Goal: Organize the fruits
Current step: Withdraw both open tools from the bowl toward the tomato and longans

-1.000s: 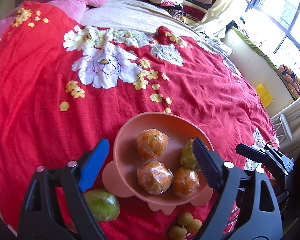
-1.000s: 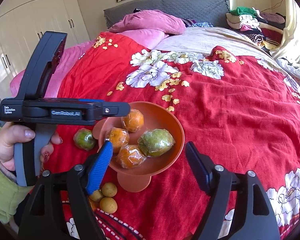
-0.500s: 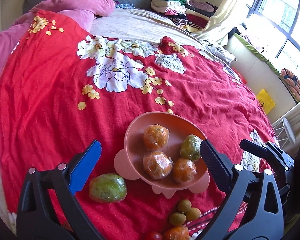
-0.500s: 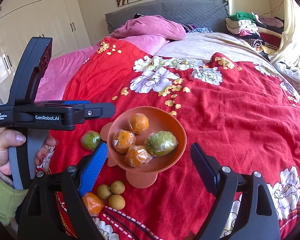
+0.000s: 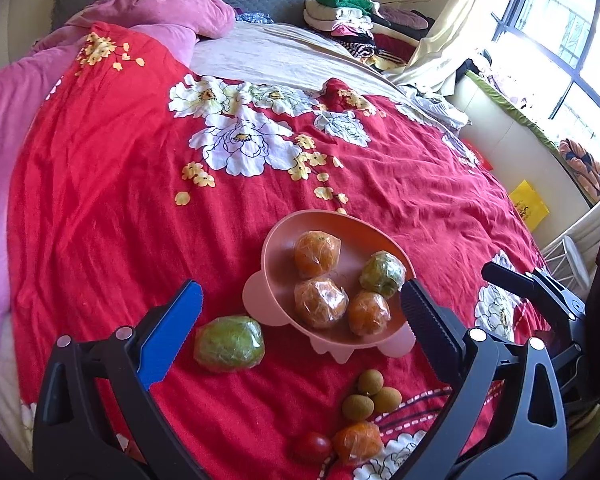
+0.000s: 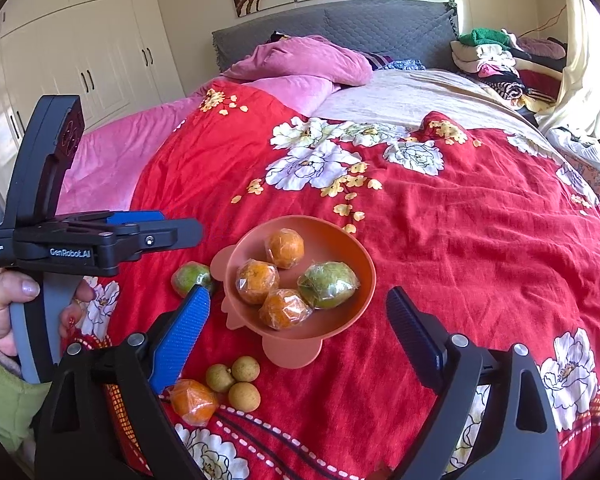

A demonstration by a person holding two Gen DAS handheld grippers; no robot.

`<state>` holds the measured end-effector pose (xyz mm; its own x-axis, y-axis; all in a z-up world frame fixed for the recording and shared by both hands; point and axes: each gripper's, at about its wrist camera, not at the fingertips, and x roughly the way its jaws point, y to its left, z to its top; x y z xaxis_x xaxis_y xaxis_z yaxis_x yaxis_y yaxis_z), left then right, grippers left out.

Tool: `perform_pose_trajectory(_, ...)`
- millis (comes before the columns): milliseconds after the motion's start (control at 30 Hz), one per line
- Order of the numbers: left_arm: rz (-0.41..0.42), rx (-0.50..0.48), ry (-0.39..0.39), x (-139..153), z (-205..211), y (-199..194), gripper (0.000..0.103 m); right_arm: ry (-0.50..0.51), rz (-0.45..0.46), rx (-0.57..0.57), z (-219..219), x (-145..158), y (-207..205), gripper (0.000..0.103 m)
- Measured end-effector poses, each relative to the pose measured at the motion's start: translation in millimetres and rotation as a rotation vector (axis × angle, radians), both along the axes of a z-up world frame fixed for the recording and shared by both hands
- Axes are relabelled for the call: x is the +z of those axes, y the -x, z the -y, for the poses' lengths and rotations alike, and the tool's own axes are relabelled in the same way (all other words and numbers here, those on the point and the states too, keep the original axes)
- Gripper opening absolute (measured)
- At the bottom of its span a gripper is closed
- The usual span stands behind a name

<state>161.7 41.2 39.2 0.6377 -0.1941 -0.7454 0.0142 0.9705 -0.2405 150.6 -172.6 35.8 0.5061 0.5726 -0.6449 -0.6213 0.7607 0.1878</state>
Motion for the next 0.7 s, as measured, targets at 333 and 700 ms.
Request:
perform_pose_trajectory(333, 0.002, 0.008, -0.019, 0, -3, 20, 0.093, 0.011, -0.003, 0.019, -1, -1, 13, 0.09)
perform_pose_trajectory(700, -0.038, 0.04, -0.052, -16, -17, 43, 0.093, 0.032, -0.024, 0.063, -5, -10, 38, 0.09)
